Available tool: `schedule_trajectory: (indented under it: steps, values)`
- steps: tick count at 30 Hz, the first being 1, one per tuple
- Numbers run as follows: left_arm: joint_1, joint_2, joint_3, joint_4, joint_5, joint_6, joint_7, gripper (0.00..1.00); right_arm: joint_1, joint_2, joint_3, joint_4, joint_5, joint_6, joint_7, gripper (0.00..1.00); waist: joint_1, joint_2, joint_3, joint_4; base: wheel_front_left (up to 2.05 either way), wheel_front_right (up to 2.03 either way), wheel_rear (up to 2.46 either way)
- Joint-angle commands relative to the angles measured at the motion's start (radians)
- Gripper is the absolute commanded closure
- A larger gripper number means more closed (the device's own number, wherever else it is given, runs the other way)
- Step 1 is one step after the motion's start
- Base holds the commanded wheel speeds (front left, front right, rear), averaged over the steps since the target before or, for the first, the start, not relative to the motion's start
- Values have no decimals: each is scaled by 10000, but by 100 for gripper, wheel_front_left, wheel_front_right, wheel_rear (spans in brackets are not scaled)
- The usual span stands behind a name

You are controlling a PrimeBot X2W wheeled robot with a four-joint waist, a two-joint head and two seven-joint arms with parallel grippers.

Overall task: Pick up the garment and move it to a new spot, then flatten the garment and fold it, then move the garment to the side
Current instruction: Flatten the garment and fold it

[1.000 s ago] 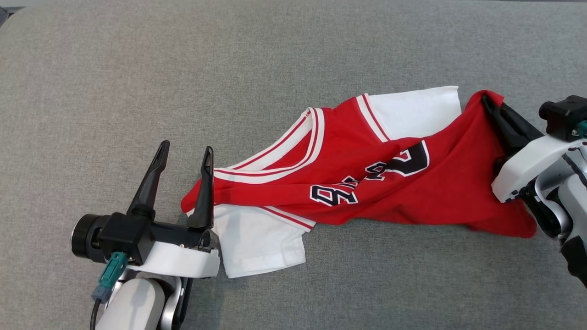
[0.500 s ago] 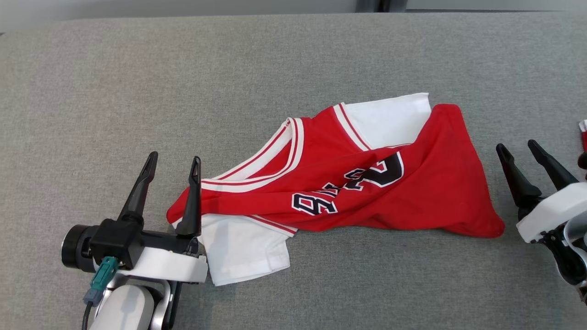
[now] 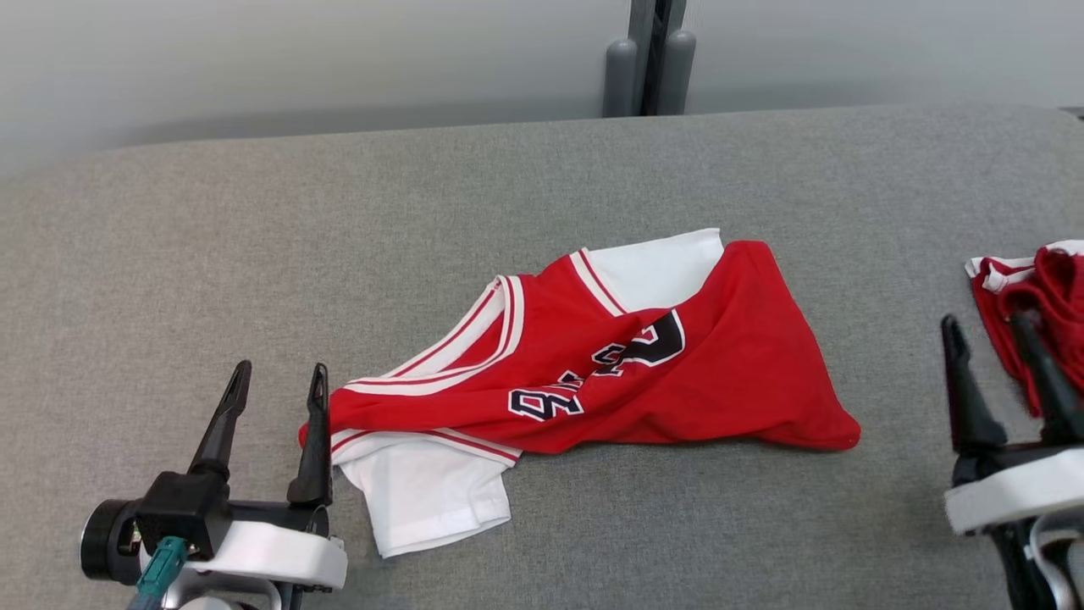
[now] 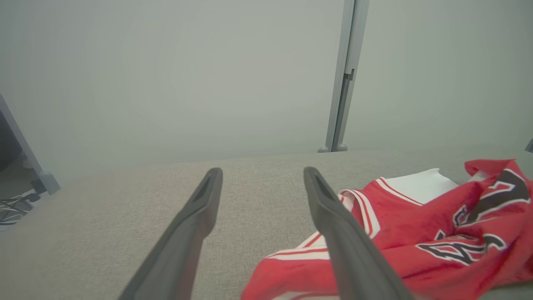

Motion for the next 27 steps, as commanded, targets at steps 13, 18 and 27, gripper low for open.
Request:
schedule_trajectory:
  steps: [13,18,27]
  values:
    - [1096,277,77,-306,-169,343,414,0,2818,2110,-1226,-3113,-2781,1,1447,0,0,-1,-1178,179,0,0,0]
    - [1286,362,70,-370,-171,433,580,0,3357,2452,-1416,-3717,-3111,1,1803,0,0,-1,-1314,167,0,0,0]
    - [1250,378,-55,-478,-137,550,852,0,3507,2606,-1522,-4130,-3309,1,2103,0,0,-1,-1250,245,0,0,0]
